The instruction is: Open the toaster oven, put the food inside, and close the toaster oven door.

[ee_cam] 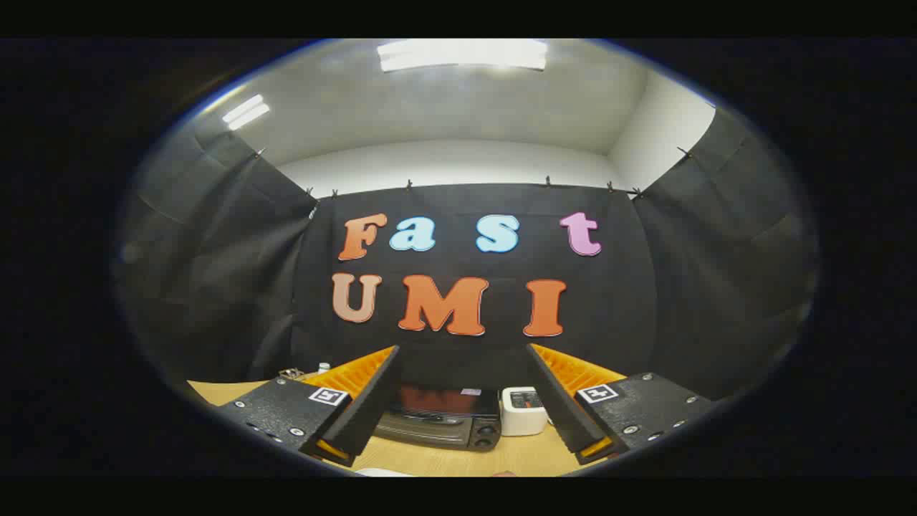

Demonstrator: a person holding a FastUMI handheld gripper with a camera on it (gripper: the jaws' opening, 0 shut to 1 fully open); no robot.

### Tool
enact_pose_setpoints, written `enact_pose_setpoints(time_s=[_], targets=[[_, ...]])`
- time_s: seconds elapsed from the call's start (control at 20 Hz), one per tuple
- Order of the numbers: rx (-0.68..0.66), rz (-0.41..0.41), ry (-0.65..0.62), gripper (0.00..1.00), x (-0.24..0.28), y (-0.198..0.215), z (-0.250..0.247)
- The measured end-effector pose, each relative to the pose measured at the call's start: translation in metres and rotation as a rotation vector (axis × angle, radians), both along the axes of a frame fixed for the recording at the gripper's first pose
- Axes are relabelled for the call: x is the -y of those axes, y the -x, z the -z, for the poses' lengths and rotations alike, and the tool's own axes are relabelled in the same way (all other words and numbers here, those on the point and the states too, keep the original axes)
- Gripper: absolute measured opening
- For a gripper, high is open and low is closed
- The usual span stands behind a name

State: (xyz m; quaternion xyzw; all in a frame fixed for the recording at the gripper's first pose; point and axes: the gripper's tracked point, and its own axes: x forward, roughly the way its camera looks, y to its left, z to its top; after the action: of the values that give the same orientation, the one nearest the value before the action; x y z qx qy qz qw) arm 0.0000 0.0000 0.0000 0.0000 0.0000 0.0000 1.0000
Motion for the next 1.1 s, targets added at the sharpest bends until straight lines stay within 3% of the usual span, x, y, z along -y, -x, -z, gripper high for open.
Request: enact_pose_setpoints(time_s=[0.7,1.1], targets=[[-0.052,0.011,-0.028,1.00,-0.001,-0.016,0.026],[-0.130,-0.019,-0.059,1.00,-0.033,-0.055,0.091]])
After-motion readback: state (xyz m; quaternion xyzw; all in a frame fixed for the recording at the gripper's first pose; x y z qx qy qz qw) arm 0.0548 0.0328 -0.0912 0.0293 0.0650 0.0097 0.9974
